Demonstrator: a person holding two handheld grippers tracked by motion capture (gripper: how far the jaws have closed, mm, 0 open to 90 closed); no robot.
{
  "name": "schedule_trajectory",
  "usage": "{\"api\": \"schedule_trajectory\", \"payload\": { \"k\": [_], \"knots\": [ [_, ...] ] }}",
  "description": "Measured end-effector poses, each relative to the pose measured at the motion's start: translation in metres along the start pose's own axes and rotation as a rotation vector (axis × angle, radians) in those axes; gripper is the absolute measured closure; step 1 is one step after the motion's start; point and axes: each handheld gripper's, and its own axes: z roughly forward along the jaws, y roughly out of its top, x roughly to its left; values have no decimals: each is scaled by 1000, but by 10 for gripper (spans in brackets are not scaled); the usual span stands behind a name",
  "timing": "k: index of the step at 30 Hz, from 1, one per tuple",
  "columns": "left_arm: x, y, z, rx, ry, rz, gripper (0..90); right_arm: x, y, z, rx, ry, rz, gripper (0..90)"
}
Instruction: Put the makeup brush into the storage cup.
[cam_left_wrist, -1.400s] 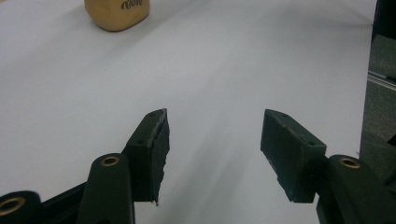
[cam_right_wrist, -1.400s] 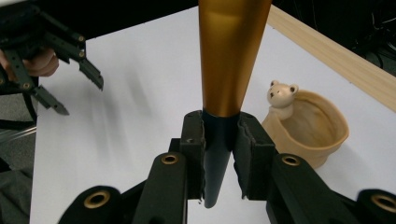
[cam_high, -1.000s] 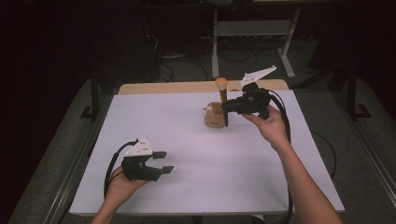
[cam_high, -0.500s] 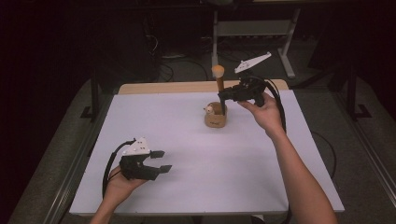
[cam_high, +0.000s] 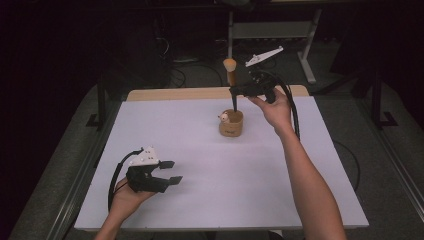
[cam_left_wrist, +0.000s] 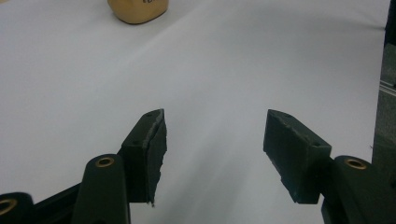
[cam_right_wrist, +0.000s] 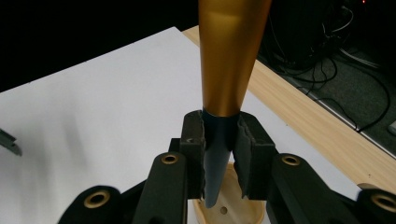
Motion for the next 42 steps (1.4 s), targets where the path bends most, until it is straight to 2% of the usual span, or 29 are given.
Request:
{"api": "schedule_trajectory", "payload": {
  "k": [7,8,15,19,20,21,24,34,39,40,41,42],
  "knots": [
    [0,-1,-1,-3,1,-5,388,-11,-8,15,30,-23,48,735],
    [0,-1,-1,-1,1,-7,388,-13,-9,16,29,-24,37,735],
    [0,-2,-2,-6,2,-13,387,-17,-12,24,48,-39,68,735],
    [1,-2,-2,-5,1,-10,386,-21,-16,28,46,-42,67,735],
    [1,-2,-2,-6,0,-9,386,-20,-16,28,50,-42,86,735],
    [0,-2,-2,-7,0,-11,386,-21,-17,29,49,-44,71,735],
    [0,-2,-2,-5,1,-14,386,-21,-18,31,53,-43,91,734],
    [2,-2,-4,8,4,10,384,-20,-24,40,67,-46,97,735],
    [1,-2,-4,-1,4,-1,384,-21,-27,44,77,-48,114,735],
    [0,-2,-4,-13,1,-15,384,-21,-27,44,75,-50,113,734],
    [1,-2,-4,-10,2,-2,383,-21,-29,44,70,-59,104,734],
    [0,-2,-4,-11,1,-8,383,-21,-30,45,70,-58,124,735]
  ]
}}
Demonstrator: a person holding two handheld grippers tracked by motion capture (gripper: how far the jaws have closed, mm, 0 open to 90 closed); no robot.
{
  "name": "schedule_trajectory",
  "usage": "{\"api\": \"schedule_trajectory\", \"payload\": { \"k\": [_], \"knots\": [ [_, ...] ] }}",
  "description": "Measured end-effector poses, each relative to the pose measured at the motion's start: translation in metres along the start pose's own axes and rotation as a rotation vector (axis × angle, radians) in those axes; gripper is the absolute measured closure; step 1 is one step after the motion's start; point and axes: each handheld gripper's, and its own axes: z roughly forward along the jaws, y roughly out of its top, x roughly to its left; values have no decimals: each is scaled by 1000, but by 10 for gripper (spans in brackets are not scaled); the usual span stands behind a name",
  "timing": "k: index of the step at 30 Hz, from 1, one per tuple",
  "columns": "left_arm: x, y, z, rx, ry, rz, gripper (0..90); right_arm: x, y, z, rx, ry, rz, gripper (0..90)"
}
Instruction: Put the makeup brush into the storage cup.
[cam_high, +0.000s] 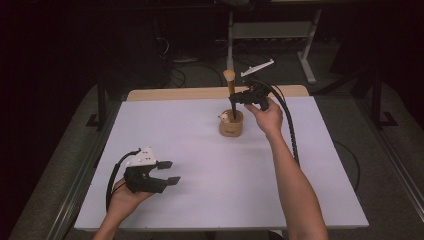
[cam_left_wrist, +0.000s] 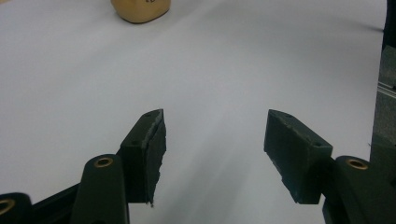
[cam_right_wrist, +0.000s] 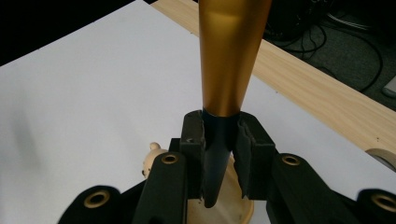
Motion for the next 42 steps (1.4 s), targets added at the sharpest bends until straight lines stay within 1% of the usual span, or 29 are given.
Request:
{"api": "schedule_trajectory", "payload": {
  "k": [1,2,3,4,5,6,7,8,9,13,15,20,25,28,29,31,34,35,37,42],
  "knots": [
    [0,0,0,3,0,0,383,-2,-2,1,1,7,-7,735],
    [0,0,0,3,0,1,383,-3,-3,1,4,5,4,735],
    [1,0,0,6,0,4,383,-3,-5,2,5,-1,1,735],
    [0,0,0,8,0,4,383,-5,-7,3,3,3,-5,735],
    [0,0,1,5,-1,0,383,-4,-8,3,9,5,9,735],
    [-1,0,1,6,-3,-5,383,-5,-9,4,7,4,-3,734],
    [-1,0,1,5,-3,-3,383,-5,-10,4,15,0,8,735],
    [-1,0,2,5,-3,-5,382,-6,-12,4,7,0,-2,734],
    [-1,0,2,5,-4,-6,383,-6,-12,5,9,1,8,735],
    [0,0,2,4,-6,-3,381,-8,-17,6,8,2,9,734],
    [0,0,3,7,-6,0,381,-8,-18,6,12,3,23,735],
    [-1,0,3,11,-9,-3,381,-7,-20,8,13,3,21,734],
    [-1,-1,3,10,-9,-9,380,-6,-24,10,17,11,36,734],
    [-1,-1,4,9,-9,-7,379,-7,-27,13,20,12,33,734],
    [-1,-1,4,11,-9,-6,379,-8,-29,13,15,16,22,734],
    [-1,-1,4,10,-9,-6,379,-7,-30,15,25,15,33,734],
    [-1,-1,4,9,-9,-8,379,-8,-33,18,28,16,25,734],
    [-1,-1,3,8,-8,-4,379,-6,-33,18,31,18,42,734],
    [0,-1,3,10,-9,-3,379,-6,-34,19,31,19,35,734],
    [-1,-1,4,7,-11,-6,379,-5,-39,23,44,17,43,734]
  ]
}}
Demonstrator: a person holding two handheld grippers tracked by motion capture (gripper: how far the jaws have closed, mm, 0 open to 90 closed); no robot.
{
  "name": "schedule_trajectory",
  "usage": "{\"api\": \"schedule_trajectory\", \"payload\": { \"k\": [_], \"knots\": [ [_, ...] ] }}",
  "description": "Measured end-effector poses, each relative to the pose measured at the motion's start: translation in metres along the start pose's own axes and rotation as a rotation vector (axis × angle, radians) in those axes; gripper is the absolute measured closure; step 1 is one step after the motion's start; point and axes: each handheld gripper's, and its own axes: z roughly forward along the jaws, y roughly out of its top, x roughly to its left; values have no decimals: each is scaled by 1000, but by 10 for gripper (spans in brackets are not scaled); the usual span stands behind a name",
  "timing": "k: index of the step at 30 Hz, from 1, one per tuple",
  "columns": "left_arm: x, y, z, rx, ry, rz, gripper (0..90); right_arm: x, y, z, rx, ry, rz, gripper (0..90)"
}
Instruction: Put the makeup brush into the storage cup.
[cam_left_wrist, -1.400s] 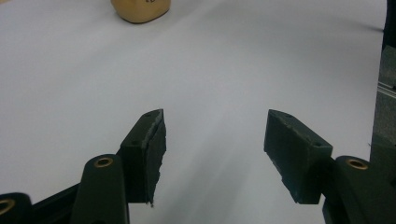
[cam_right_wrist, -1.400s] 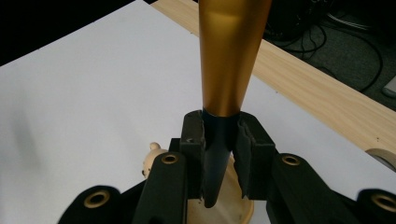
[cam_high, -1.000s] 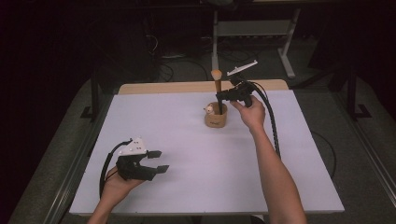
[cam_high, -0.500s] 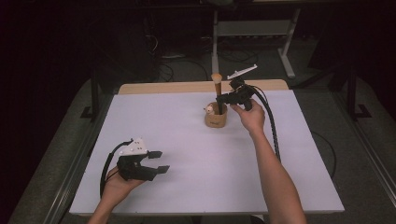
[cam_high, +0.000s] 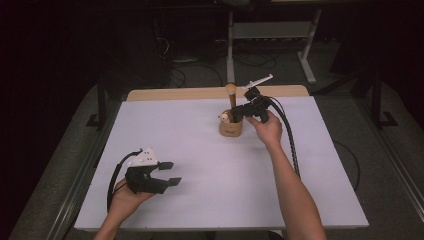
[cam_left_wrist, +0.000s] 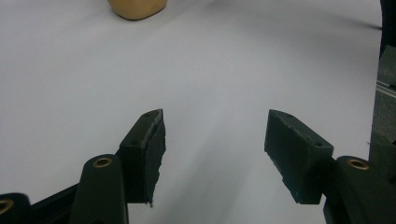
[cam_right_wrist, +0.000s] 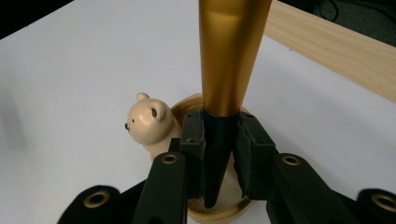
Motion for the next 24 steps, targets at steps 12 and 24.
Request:
{"api": "schedule_trajectory", "payload": {
  "k": [12,24],
  "knots": [
    [0,0,1,8,-5,7,376,0,-6,1,4,-16,1,678],
    [-1,1,1,13,-4,6,370,3,-7,-22,-23,-30,-10,596]
  ]
}}
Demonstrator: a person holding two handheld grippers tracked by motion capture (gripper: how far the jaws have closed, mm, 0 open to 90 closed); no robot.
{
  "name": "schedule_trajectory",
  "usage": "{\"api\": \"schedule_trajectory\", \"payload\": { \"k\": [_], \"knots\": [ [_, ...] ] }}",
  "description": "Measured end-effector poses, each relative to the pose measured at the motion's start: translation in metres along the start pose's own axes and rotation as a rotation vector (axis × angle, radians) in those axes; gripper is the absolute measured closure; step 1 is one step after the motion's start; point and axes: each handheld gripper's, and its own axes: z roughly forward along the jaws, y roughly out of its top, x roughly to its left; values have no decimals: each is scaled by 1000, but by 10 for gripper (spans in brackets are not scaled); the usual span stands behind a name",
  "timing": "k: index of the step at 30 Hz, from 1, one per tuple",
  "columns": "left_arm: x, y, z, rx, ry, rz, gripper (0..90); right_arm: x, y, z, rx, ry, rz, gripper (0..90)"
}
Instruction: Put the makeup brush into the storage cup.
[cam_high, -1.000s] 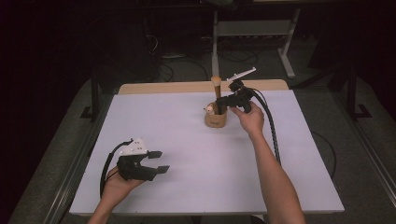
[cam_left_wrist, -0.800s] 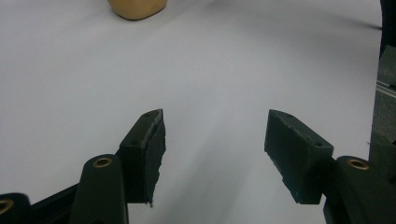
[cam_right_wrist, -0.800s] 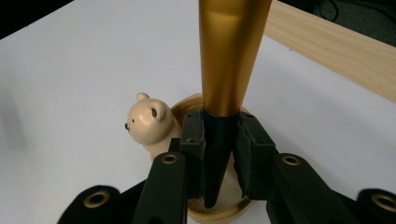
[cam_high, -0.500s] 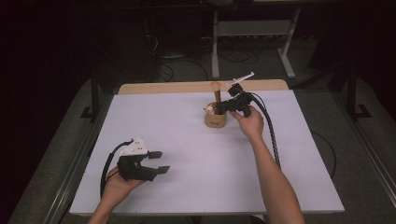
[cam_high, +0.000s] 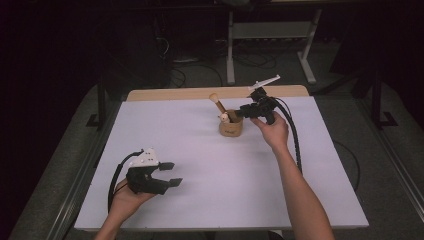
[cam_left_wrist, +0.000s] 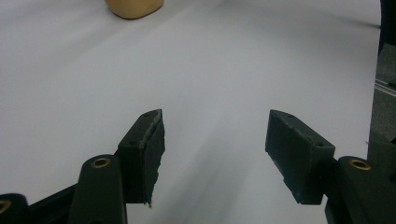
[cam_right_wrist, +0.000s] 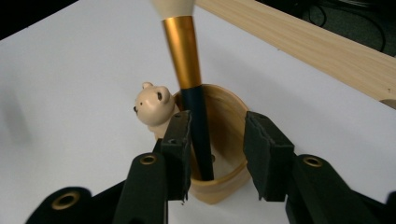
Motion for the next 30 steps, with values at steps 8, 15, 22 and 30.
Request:
{"api": "schedule_trajectory", "payload": {
  "k": [8,15,22,30],
  "knots": [
    [0,-1,1,7,6,1,360,2,-7,-14,-19,6,10,532],
    [1,-1,0,7,13,-7,348,0,-15,-23,-28,3,18,480],
    [2,-2,-3,3,27,-12,336,-3,-24,-31,-36,1,23,445],
    [2,-2,-2,8,27,-19,328,-2,-30,-39,-35,-1,35,404]
  ]
}}
